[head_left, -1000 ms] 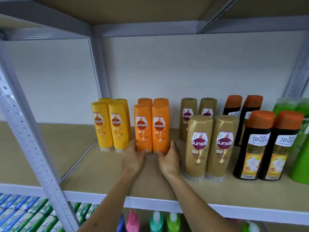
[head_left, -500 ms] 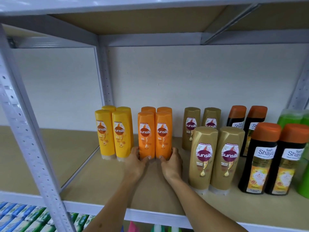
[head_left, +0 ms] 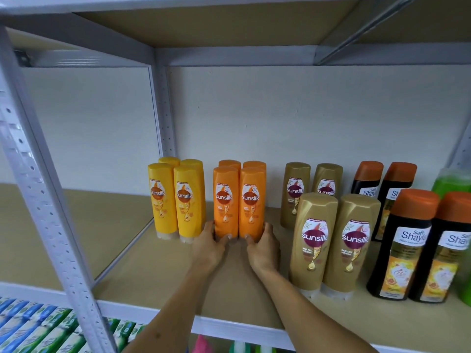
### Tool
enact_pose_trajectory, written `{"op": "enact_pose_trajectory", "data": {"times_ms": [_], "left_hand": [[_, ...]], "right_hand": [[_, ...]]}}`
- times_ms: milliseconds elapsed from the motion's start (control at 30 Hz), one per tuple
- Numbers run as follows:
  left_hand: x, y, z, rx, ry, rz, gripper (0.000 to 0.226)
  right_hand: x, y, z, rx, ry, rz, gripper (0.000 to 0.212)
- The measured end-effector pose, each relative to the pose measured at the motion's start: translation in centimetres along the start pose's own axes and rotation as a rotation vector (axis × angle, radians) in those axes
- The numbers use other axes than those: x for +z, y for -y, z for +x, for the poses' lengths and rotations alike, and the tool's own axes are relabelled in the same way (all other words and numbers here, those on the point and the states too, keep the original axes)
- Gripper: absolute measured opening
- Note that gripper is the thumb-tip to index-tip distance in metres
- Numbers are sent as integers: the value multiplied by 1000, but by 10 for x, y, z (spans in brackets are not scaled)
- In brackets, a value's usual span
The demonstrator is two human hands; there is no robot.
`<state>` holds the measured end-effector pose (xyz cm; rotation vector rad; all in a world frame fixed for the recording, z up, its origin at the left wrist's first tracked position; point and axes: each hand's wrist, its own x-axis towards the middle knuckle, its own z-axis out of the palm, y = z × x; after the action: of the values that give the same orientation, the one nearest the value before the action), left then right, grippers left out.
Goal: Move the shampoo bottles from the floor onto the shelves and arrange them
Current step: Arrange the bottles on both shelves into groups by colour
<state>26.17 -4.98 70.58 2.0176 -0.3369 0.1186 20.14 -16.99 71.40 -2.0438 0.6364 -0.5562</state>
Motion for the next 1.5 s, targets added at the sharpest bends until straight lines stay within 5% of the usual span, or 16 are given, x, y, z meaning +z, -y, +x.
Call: {"op": "enact_pose_trajectory", "data": {"times_ms": [467, 900, 1167, 1333, 1500], "left_hand": [[-5, 11, -8, 42, -51, 79, 46], [-16, -7, -76, 45, 115, 167, 27], [7, -28, -119, 58, 60, 34, 11], [42, -52, -136, 123, 134, 133, 43], [66, -68, -134, 133, 137, 71, 71]], "right_hand": [[-2, -9, -4, -32, -45, -52, 43], [-48, -27, -92, -195, 165, -134, 52], [-112, -62, -132, -207, 6, -65, 22], [-150, -84, -129, -207, -247, -235, 31], [-168, -92, -111, -111, -234, -271, 57]]}}
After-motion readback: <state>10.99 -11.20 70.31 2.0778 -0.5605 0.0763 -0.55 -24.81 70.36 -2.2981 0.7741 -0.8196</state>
